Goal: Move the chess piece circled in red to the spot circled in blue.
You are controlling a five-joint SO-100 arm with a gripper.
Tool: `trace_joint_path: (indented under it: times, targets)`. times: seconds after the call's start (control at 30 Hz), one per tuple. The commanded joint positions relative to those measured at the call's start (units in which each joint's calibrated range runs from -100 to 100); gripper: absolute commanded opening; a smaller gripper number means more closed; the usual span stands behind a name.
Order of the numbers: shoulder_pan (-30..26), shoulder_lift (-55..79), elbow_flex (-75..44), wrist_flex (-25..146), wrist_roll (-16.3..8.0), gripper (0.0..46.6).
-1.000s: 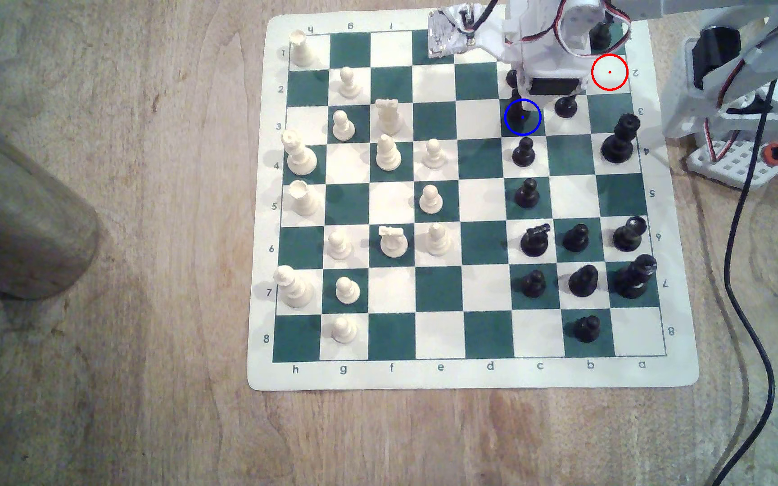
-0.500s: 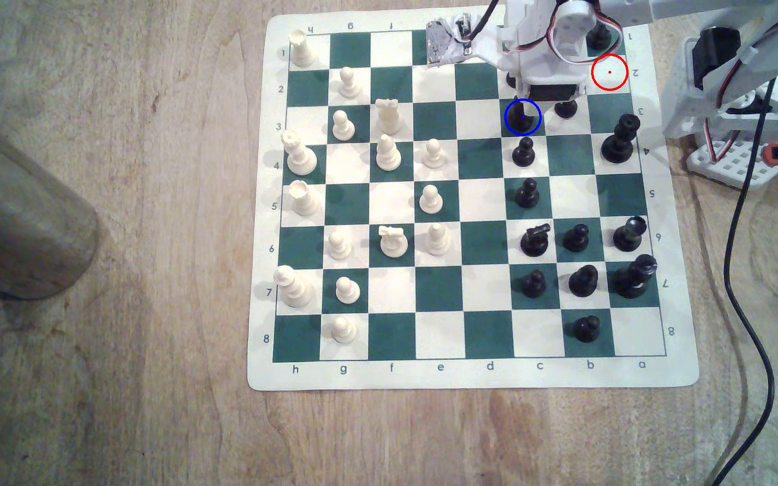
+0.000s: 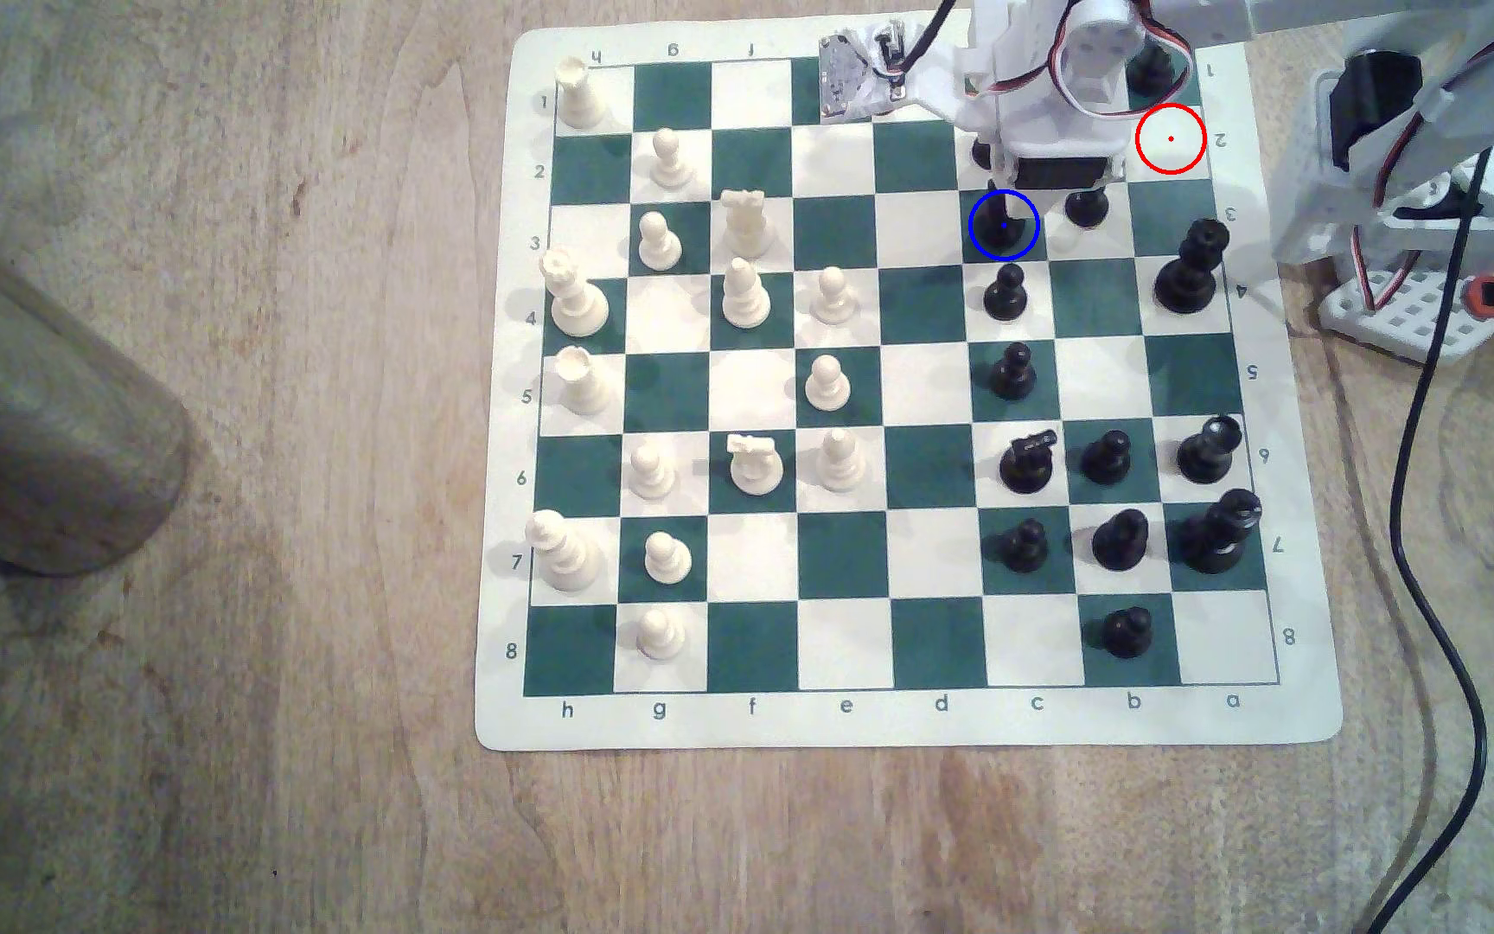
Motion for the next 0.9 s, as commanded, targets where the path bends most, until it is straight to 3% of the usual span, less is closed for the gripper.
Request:
trace_joint_path:
  times: [0.0, 0.1, 0.23, 0.27, 0.43, 0.87]
  targets:
    - [0.15, 0.29, -0.16, 0.54, 0.15, 2.2]
    - [0.15, 0.46, -0.16, 0.78, 0.2, 3.6]
    - [0.23, 0.46, -0.16, 1.19, 0.2, 9.7]
    - [0.23, 0.12, -0.16, 1.19, 0.2, 13.5]
    - [0.15, -1.32, 0.11, 1.03, 0.0, 18.3]
    - [-0.71, -12.61, -2.15, 10.61, 0.29, 19.7]
